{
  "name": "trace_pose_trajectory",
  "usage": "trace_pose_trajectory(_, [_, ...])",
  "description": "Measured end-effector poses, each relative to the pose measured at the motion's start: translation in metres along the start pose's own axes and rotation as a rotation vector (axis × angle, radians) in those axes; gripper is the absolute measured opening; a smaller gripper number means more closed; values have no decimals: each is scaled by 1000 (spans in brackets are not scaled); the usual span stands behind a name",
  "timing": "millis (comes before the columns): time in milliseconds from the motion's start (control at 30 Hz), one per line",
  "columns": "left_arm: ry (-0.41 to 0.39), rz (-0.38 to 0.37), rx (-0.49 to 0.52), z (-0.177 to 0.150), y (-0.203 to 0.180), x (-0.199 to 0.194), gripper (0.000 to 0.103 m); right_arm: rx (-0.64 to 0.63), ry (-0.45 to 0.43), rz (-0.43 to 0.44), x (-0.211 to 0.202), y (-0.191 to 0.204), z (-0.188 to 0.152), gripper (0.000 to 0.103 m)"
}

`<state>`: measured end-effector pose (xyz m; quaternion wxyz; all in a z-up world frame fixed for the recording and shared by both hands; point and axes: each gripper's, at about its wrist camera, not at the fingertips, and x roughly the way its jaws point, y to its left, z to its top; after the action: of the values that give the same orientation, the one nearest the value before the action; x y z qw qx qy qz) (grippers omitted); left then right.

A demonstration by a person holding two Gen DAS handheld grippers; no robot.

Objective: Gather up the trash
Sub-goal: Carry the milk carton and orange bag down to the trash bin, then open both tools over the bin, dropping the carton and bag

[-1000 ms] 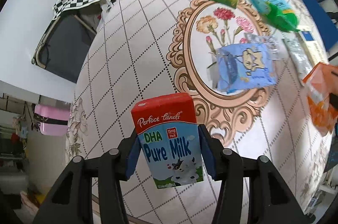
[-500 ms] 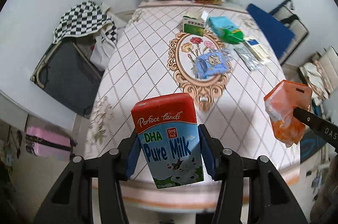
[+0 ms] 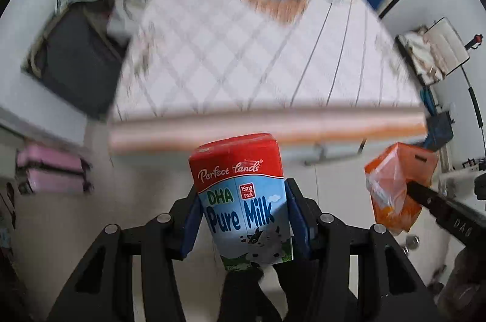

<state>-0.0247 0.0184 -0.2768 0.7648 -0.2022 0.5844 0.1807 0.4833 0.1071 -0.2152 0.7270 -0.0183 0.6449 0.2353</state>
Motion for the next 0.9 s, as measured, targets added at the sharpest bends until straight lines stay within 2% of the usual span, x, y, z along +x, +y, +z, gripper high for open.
trace_pose_trajectory(133, [117, -55, -65, -36, 15, 62, 48, 65, 131, -5, 61, -28, -43, 14])
trace_pose_trajectory(200, [168, -76, -99, -49, 22, 109, 48, 90, 176, -7, 97, -42, -58, 14])
trace_pose_trajectory(367, [286, -151, -194, -73, 40, 241, 48, 211, 275, 27, 227, -86, -83, 14])
trace_pose_trajectory(433, [328, -186, -232, -81, 47, 301, 49, 252, 301, 38, 291, -103, -89, 14])
trace_pose_trajectory(567, [366, -234, -296, -91, 59, 386, 50, 297, 342, 68, 394, -124, -94, 14])
trace_pose_trajectory(600, [367, -242, -309, -93, 62, 404, 56, 302, 349, 72, 410, -125, -93, 14])
trace_pose_trajectory(633, [368, -250, -320, -96, 65, 415, 63, 316, 359, 78, 438, -130, -95, 15])
trace_pose_trajectory(700, [369, -248, -341, -102, 70, 430, 93, 325, 386, 104, 472, -131, -96, 19])
trace_pose_trajectory(767, [369, -222, -346, -107, 73, 437, 94, 324, 420, 125, 504, -132, -98, 31])
trace_pose_trajectory(800, [367, -210, -344, -107, 74, 433, 94, 314, 424, 124, 514, -133, -99, 39])
trace_pose_trajectory(833, [361, -190, -338, -107, 75, 432, 94, 297, 419, 131, 519, -132, -99, 48])
trace_pose_trajectory(900, [319, -133, -316, -112, 79, 419, 94, 257, 405, 109, 517, -128, -97, 55])
